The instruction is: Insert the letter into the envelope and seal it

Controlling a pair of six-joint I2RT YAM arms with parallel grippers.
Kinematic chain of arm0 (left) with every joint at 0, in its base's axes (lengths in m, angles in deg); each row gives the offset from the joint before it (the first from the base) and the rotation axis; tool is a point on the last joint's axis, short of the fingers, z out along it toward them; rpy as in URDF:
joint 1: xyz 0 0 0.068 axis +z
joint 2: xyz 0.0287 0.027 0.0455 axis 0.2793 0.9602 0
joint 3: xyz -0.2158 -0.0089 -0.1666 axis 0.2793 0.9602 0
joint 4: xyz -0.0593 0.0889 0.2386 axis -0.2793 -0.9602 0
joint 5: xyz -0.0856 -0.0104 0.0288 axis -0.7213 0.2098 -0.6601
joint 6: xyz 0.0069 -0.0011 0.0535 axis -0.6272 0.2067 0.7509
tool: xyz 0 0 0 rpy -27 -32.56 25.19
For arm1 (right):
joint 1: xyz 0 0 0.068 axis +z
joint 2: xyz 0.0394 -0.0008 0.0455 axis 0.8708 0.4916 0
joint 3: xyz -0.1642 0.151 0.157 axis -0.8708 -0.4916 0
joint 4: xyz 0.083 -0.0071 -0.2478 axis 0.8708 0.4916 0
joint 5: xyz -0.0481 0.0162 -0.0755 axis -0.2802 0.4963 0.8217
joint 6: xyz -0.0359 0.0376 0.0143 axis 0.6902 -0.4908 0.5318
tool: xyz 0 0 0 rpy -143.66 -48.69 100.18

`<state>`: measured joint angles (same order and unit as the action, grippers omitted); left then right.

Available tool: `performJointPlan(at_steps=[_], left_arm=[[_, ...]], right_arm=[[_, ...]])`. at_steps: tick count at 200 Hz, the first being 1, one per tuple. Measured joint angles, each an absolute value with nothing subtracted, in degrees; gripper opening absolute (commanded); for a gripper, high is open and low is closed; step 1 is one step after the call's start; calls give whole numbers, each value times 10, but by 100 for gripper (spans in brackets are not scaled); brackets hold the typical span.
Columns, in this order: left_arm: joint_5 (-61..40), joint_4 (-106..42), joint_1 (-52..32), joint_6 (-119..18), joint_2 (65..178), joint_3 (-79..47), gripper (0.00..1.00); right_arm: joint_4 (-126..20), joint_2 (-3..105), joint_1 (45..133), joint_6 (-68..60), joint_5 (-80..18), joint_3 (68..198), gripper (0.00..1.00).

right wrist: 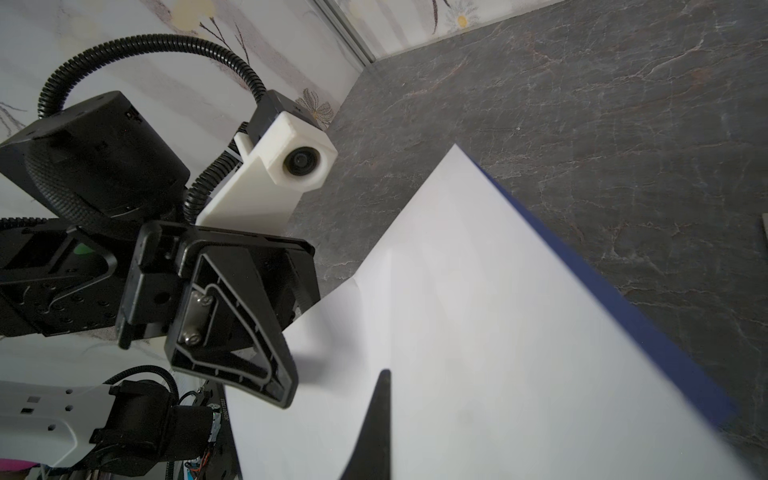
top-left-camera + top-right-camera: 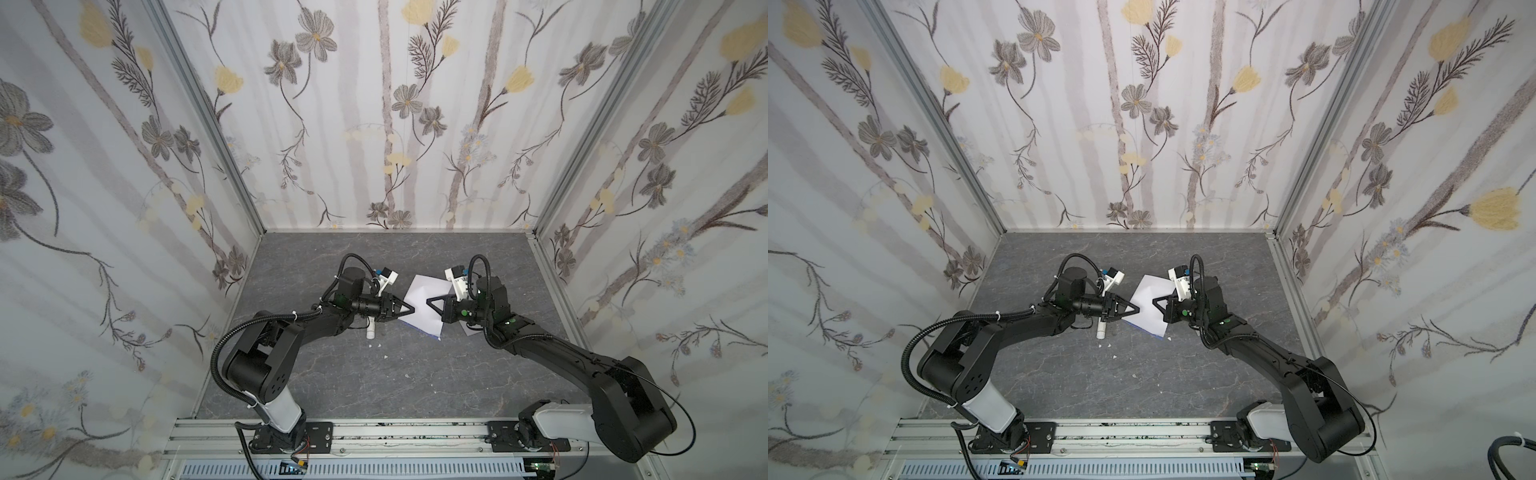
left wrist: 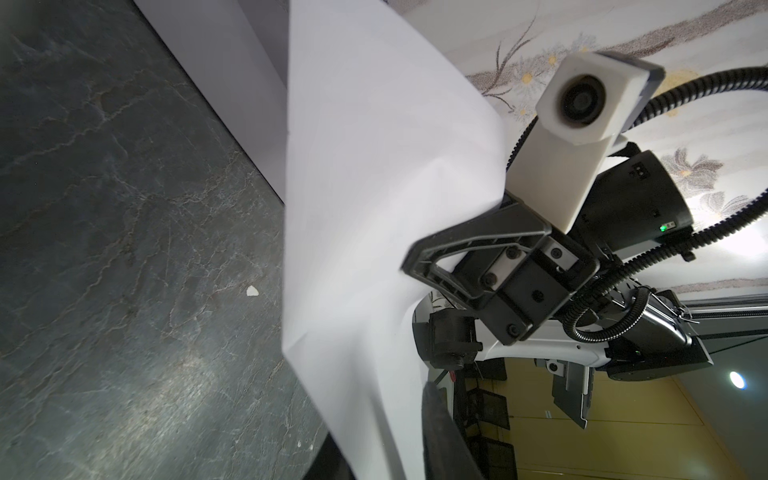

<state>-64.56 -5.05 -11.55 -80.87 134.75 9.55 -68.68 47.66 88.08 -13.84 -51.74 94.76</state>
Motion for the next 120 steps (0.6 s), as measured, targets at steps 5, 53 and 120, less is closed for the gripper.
performJointPlan(at_steps=[5, 53, 120], left_arm=[[-646, -50, -116, -809, 1347, 95, 28], [-650, -47, -116, -811, 1353, 88, 25], [-654, -46, -116, -817, 1358, 87, 16]], right_arm=[[-685, 476, 881, -138, -519, 948, 0], [-678, 466, 882, -130, -523, 948, 0], [-673, 461, 882, -121, -525, 949, 4]])
